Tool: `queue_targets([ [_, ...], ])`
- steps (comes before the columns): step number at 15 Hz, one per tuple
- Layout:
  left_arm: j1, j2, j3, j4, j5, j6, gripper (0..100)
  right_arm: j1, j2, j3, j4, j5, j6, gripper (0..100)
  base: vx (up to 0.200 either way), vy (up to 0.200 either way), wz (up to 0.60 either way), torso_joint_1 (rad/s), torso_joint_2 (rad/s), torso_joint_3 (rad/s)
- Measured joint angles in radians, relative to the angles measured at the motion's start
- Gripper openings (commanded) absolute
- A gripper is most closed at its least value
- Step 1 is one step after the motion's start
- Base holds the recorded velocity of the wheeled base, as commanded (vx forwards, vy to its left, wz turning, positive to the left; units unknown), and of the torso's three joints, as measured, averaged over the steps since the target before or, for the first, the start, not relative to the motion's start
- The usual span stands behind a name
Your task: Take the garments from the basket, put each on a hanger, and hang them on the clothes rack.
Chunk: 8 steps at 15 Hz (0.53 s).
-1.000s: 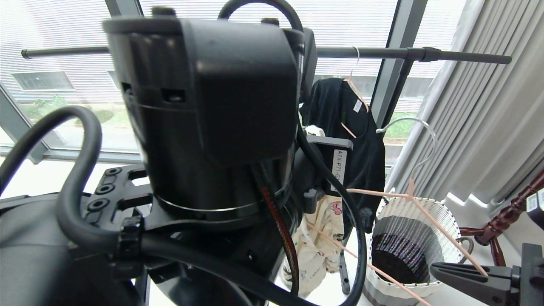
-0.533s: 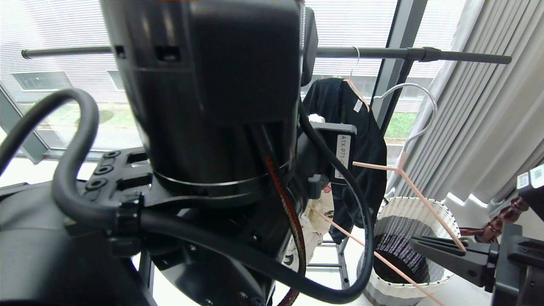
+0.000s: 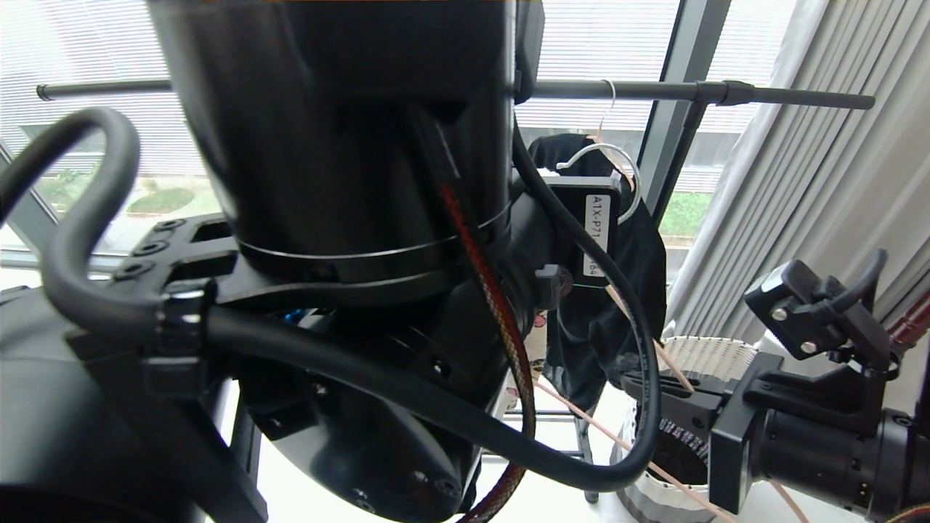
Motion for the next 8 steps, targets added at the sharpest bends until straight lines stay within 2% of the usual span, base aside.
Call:
queue_targets([
  [4, -0.003, 0.001, -0.010, 0.000, 0.000, 0.000, 0, -0.008, 0.078, -0.026, -0.069, -0.001, 0.004, 0, 0.000, 0.000, 0.00, 0.000, 0.00, 0.000],
  [8, -0.004, 0.001, 0.002, 0.000, 0.000, -0.002, 0, -0.026, 0.152, -0.066, -0.123, -0.043, 0.005, 0, 0.000, 0.000, 0.00, 0.000, 0.00, 0.000],
])
